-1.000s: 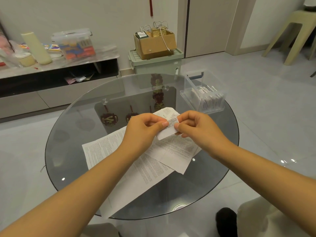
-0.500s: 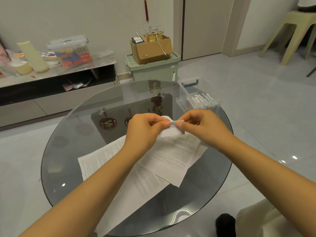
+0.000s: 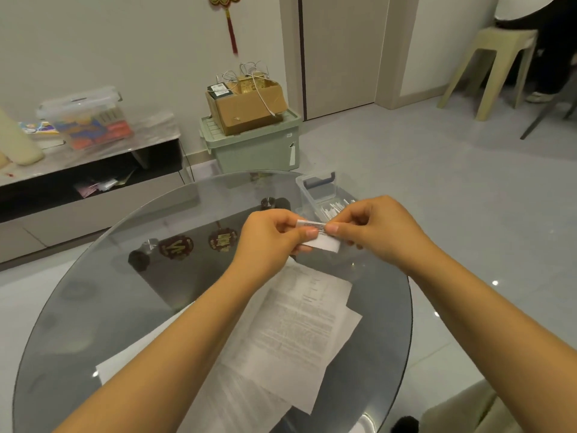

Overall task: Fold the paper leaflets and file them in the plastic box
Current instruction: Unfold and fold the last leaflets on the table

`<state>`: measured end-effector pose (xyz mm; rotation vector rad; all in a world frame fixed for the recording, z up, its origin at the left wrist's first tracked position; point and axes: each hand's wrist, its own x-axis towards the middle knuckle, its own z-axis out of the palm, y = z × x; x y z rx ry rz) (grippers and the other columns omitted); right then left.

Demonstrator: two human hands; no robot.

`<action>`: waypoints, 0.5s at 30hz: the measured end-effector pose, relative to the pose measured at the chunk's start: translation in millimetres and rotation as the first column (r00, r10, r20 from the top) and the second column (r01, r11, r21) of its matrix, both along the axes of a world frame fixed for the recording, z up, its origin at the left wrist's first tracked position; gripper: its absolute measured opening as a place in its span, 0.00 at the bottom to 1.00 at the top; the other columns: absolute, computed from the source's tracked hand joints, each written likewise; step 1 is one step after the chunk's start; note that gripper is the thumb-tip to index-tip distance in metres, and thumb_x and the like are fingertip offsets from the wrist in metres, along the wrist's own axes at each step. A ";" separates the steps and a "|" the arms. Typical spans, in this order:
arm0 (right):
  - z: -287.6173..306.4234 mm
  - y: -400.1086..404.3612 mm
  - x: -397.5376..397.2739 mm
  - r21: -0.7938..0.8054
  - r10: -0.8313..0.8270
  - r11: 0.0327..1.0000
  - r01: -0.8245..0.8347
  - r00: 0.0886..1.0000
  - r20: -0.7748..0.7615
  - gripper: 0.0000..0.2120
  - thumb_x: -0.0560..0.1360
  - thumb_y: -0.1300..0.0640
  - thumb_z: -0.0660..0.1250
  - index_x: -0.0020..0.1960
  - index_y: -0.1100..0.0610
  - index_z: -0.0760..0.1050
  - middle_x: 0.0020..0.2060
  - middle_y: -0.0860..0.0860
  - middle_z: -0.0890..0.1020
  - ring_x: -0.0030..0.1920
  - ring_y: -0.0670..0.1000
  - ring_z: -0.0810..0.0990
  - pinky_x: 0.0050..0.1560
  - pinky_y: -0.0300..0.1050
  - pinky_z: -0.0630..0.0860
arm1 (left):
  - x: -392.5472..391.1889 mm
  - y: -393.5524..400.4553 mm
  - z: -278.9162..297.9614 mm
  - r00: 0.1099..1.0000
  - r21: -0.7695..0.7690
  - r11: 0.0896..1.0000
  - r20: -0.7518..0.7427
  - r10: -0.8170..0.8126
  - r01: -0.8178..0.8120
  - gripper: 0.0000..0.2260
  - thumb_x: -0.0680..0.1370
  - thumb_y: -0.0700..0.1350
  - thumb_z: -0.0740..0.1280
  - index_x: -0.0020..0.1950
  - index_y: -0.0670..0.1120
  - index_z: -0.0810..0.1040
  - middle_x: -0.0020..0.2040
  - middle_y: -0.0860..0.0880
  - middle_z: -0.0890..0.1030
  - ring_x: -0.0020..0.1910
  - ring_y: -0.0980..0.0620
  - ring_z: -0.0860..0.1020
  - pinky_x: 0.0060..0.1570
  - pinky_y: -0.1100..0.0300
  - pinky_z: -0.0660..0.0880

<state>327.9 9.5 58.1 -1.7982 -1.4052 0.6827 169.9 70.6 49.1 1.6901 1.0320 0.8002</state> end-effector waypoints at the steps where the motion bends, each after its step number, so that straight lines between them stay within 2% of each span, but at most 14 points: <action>1: 2.5 2.8 7.1 -0.027 0.010 1.000 -0.010 1.000 0.018 0.03 0.72 0.53 0.71 0.42 0.51 0.83 0.37 0.50 0.83 0.37 0.49 0.79 0.38 0.42 0.75 | 6.7 6.4 0.7 0.999 -0.002 1.000 -0.022 -0.031 0.031 0.03 0.72 0.37 0.72 0.45 0.39 0.82 0.38 0.44 0.83 0.31 0.55 0.81 0.32 0.67 0.76; 4: 4.9 9.0 21.8 -0.021 -0.035 0.999 0.035 0.999 0.033 0.03 0.73 0.54 0.71 0.42 0.51 0.83 0.38 0.51 0.84 0.40 0.52 0.81 0.39 0.42 0.76 | 23.7 20.8 0.7 0.995 0.030 0.995 -0.039 -0.094 0.095 0.05 0.73 0.40 0.71 0.49 0.43 0.82 0.40 0.49 0.84 0.35 0.58 0.82 0.35 0.69 0.76; 6: 2.5 15.0 32.7 0.059 -0.167 0.984 0.165 0.985 0.035 0.03 0.73 0.55 0.70 0.42 0.51 0.82 0.36 0.49 0.83 0.36 0.47 0.79 0.35 0.33 0.72 | 37.3 30.1 -1.0 0.993 0.100 0.989 -0.054 -0.102 0.107 0.09 0.75 0.44 0.70 0.55 0.47 0.79 0.45 0.52 0.83 0.40 0.60 0.81 0.38 0.70 0.75; 8: 0.0 20.0 43.5 0.167 -0.335 0.934 0.316 0.937 0.097 0.04 0.73 0.55 0.69 0.42 0.52 0.82 0.33 0.46 0.81 0.33 0.43 0.76 0.31 0.27 0.67 | 52.2 38.3 -5.3 0.984 0.219 0.968 -0.153 -0.094 0.127 0.11 0.77 0.47 0.66 0.59 0.49 0.77 0.48 0.56 0.80 0.45 0.62 0.78 0.45 0.73 0.71; 10: -3.6 23.9 50.5 0.238 -0.440 0.886 0.399 0.885 0.153 0.04 0.74 0.56 0.68 0.43 0.54 0.81 0.34 0.47 0.80 0.35 0.45 0.77 0.37 0.32 0.71 | 65.6 45.4 -11.4 0.926 0.410 0.883 -0.372 -0.067 0.229 0.09 0.79 0.47 0.62 0.58 0.52 0.77 0.50 0.57 0.79 0.51 0.61 0.74 0.55 0.67 0.60; 12: -8.2 27.8 53.0 0.263 -0.480 0.865 0.428 0.858 0.184 0.04 0.74 0.57 0.67 0.44 0.55 0.81 0.36 0.48 0.81 0.39 0.49 0.79 0.43 0.42 0.75 | 75.9 51.3 -16.3 0.830 0.534 0.748 -0.557 -0.040 0.394 0.14 0.79 0.49 0.56 0.57 0.53 0.79 0.55 0.57 0.78 0.58 0.57 0.71 0.55 0.61 0.51; 15: -13.4 31.3 55.5 0.278 -0.501 0.854 0.440 0.839 0.210 0.05 0.74 0.58 0.65 0.45 0.56 0.80 0.36 0.49 0.80 0.40 0.51 0.79 0.44 0.46 0.77 | 87.6 58.9 -20.1 0.718 0.531 0.620 -0.691 -0.077 0.578 0.24 0.73 0.51 0.48 0.61 0.52 0.78 0.60 0.56 0.77 0.59 0.56 0.69 0.58 0.57 0.53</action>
